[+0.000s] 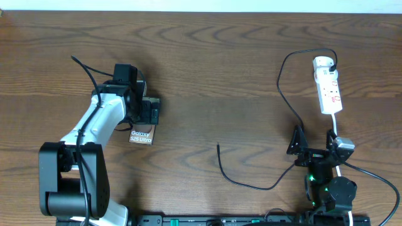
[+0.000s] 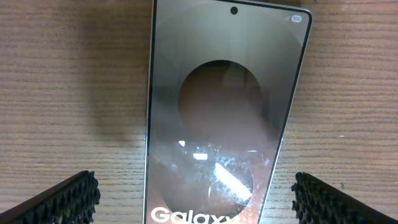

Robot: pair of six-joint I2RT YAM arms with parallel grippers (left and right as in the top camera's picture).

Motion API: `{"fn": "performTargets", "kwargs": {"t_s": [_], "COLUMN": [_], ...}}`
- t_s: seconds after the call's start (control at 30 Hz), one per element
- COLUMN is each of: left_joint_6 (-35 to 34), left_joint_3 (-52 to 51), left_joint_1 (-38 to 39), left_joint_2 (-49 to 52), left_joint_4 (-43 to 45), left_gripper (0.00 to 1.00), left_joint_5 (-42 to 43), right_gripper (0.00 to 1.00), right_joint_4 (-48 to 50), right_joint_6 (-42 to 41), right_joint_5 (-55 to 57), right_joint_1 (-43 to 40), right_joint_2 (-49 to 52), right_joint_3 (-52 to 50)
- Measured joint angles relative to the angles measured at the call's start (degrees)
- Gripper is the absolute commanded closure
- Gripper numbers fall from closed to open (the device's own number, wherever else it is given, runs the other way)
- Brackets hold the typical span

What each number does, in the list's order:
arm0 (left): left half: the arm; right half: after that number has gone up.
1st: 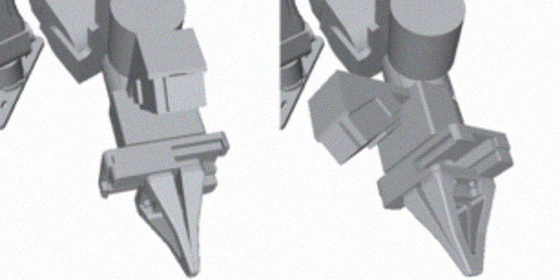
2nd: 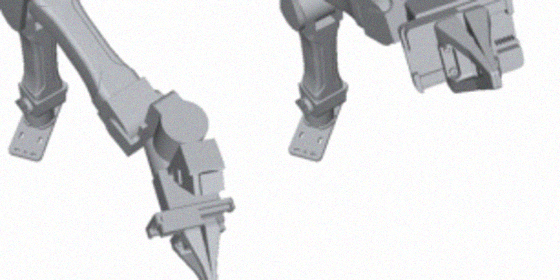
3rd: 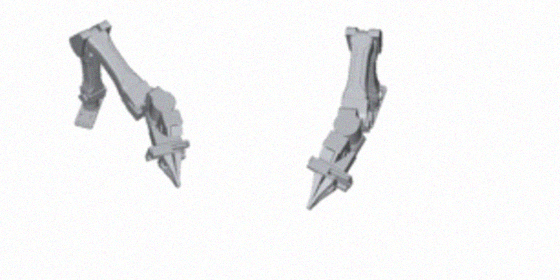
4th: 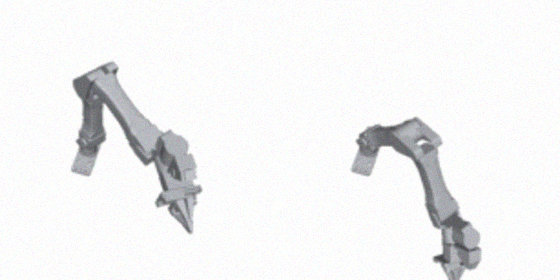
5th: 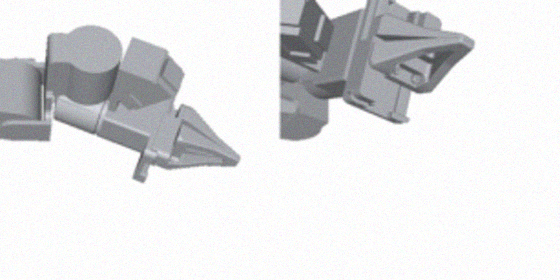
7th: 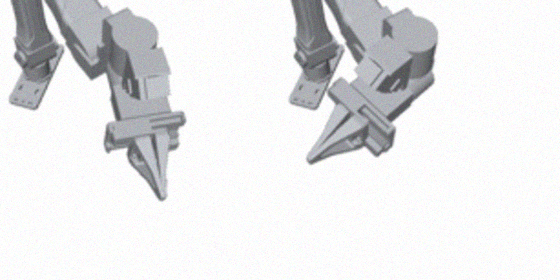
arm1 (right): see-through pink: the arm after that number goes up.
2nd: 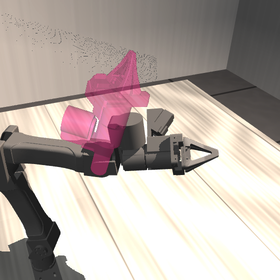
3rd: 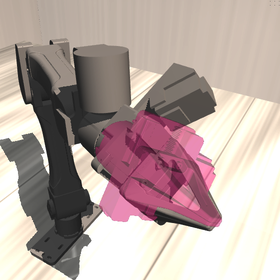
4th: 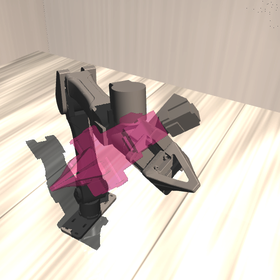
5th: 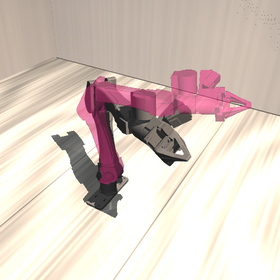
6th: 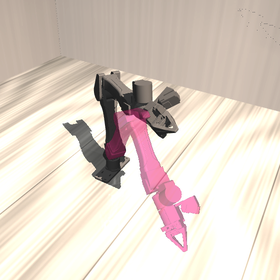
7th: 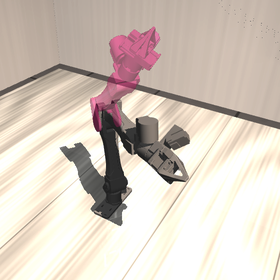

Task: Plug charger to phone and switch on socket
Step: 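Lower the left gripper and close it on the phone's edges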

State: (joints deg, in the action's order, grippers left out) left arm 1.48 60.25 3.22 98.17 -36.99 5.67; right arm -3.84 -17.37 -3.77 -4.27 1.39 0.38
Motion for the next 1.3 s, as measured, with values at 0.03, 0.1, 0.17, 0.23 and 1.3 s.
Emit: {"fn": "performTargets", "kwargs": {"t_s": [0.03,0.1,0.17,0.23,1.3], "left_joint_6": [0.1,0.3,0.3,0.3,0.3], "left_joint_3": [0.0,0.0,0.0,0.0,0.0], "left_joint_1": [0.0,0.0,0.0,0.2,3.0], "left_joint_2": [0.0,0.0,0.0,0.0,4.4], "left_joint_4": [0.0,0.0,0.0,0.0,4.3], "left_gripper": [0.02,0.02,0.02,0.02,0.02], "left_joint_5": [0.0,0.0,0.0,0.0,-1.8], "right_gripper": [0.01,0.01,0.01,0.01,0.01], "right_joint_4": [0.0,0.0,0.0,0.0,0.0], "right_joint_6": [0.0,0.0,0.0,0.0,0.0], "right_joint_5": [0.0,0.0,0.0,0.0,0.0], "right_joint_1": [0.0,0.0,0.0,0.0,0.0], "right_joint_2": [0.0,0.0,0.0,0.0,0.0], "right_joint_3": [0.0,0.0,0.0,0.0,0.0]}}
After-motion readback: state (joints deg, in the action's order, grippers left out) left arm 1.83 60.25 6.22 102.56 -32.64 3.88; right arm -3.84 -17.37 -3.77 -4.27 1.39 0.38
